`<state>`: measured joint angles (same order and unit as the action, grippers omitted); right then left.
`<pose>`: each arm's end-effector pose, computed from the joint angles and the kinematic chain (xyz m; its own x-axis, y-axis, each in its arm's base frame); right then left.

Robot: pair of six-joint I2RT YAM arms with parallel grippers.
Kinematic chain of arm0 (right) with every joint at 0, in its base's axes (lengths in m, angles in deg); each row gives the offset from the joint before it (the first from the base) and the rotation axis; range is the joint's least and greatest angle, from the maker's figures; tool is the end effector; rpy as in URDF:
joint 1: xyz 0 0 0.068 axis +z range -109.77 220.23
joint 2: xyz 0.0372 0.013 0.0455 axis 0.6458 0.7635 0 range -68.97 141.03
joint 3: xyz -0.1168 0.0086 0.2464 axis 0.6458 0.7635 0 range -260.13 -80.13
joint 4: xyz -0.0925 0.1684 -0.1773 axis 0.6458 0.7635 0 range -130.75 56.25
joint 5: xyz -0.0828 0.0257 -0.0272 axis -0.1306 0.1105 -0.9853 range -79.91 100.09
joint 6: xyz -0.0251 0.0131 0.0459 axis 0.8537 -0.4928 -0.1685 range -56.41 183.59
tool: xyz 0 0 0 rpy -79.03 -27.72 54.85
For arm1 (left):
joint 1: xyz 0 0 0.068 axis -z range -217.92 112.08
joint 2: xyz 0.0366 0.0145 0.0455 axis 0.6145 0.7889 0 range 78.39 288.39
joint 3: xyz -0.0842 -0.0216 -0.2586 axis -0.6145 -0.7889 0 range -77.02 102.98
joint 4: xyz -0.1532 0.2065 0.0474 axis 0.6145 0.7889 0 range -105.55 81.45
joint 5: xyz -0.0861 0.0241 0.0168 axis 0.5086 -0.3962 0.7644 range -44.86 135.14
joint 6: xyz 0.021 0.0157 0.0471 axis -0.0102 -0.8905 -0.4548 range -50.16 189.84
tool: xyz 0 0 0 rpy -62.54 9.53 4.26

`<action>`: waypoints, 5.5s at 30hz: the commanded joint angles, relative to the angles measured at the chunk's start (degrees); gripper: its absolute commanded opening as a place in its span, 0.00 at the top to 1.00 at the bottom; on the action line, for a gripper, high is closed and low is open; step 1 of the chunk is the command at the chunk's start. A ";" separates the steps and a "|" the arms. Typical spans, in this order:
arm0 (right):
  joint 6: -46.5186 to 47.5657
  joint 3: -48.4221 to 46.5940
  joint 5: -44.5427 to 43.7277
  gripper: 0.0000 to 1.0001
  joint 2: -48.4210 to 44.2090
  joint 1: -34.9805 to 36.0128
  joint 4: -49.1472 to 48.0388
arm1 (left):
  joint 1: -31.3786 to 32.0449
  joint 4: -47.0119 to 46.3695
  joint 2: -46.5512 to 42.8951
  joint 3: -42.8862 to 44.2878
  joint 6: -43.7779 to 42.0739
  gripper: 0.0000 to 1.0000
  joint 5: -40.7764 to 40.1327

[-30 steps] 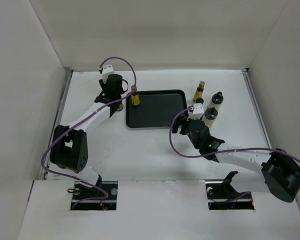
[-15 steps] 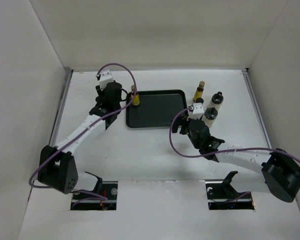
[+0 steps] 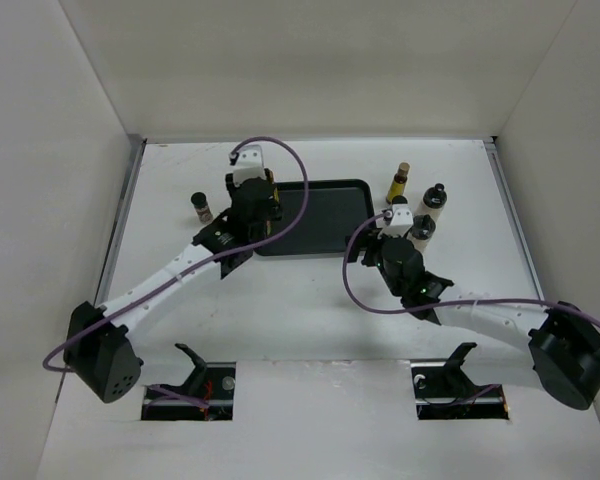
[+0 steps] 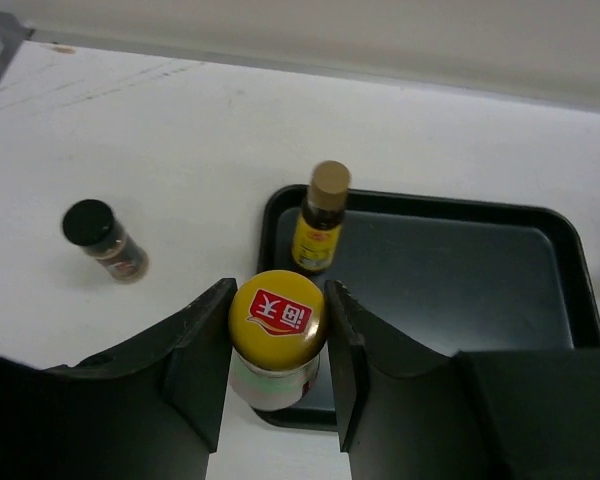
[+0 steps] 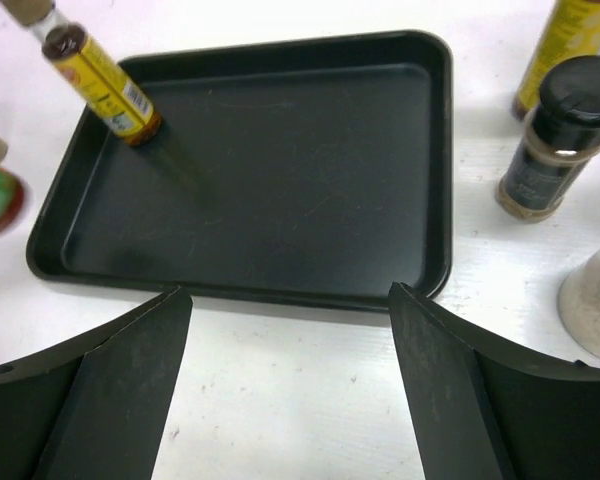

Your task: Organize the condiment bottles

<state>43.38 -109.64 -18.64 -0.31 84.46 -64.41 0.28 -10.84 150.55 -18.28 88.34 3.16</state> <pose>0.1933 0.1644 0.2231 -0.2763 0.1537 -0.9487 -0.1967 0.9572 0.2124 0.2402 -0.1586 0.3351 -0.2194 -0.1276 -0.9673 -0.1155 0.9878 -0.1041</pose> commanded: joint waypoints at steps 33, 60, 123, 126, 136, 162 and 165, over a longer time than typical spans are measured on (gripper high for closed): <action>-3.52 0.87 0.34 0.13 -2.57 -4.11 -2.97 | -4.84 -16.84 35.68 28.37 -0.92 0.83 11.57; -3.79 1.13 0.96 0.13 -3.36 -4.02 -3.23 | -9.13 -6.48 4.41 7.82 8.11 0.23 4.10; -3.52 0.69 1.48 0.12 -2.75 -4.55 -2.62 | -26.99 -7.70 12.83 -5.30 16.83 0.81 8.31; -3.61 0.69 1.75 0.12 -2.48 -4.55 -2.71 | -25.85 -7.79 11.08 -5.83 17.36 0.81 8.75; -3.61 0.78 1.48 0.12 -2.83 -4.55 -2.71 | -17.25 -6.47 2.81 -5.92 16.74 0.81 7.70; -3.61 0.95 1.48 0.12 -3.27 -4.90 -2.62 | -1.50 -17.89 15.47 -8.20 16.30 0.79 5.77; -3.61 1.04 1.40 0.12 -3.36 -4.90 -2.71 | -0.71 -18.59 15.38 -9.43 16.13 0.70 4.19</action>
<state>40.17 -108.33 -17.09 -2.58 79.93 -64.41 -1.27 -24.48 166.70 -26.63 104.78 9.85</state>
